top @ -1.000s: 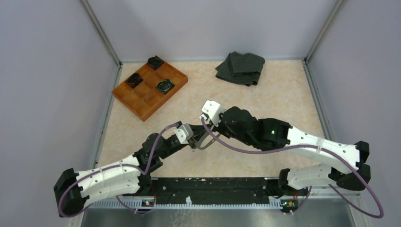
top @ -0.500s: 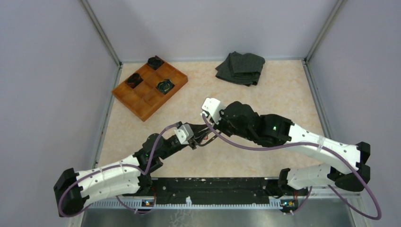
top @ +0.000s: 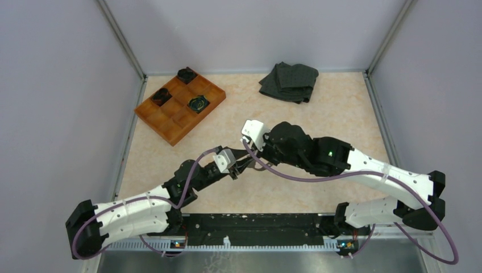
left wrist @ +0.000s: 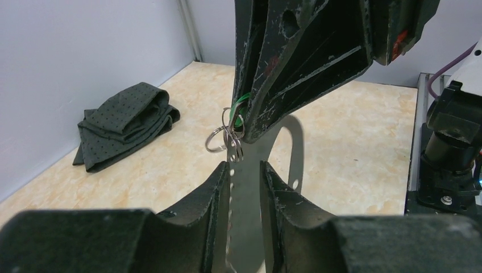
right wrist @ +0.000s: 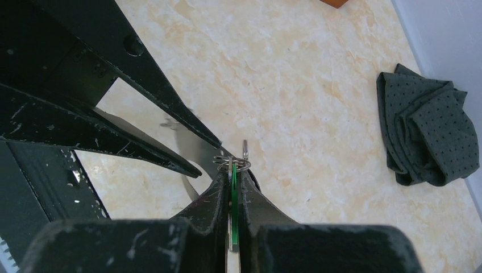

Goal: Remove the keys from the keyring

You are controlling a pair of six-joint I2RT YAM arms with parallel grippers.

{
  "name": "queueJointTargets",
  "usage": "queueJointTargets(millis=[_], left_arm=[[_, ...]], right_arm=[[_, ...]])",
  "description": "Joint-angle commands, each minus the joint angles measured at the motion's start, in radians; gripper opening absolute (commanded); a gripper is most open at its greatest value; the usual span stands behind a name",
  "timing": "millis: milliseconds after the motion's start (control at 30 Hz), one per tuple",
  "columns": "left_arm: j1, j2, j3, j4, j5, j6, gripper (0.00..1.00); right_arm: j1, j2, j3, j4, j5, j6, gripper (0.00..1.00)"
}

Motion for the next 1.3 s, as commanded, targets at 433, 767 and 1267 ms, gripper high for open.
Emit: queueJointTargets(millis=[433,767,1267], left_arm=[[-0.006,0.011,0.034,0.098,-0.002,0.009,0.33],[-0.006,0.031,0.039,0.145,0.004,0.024,0.32],[-0.005,0.059,0.033,0.171,0.003,0.049,0.0]], right_arm=[[0.035,0.009,0.095,-0.002,0.009,0.011,0.0],[0.044,0.026,0.11,-0.017,0.019,0.021,0.0],[0.056,0.046,0.129,-0.047,0.075,0.024,0.0]])
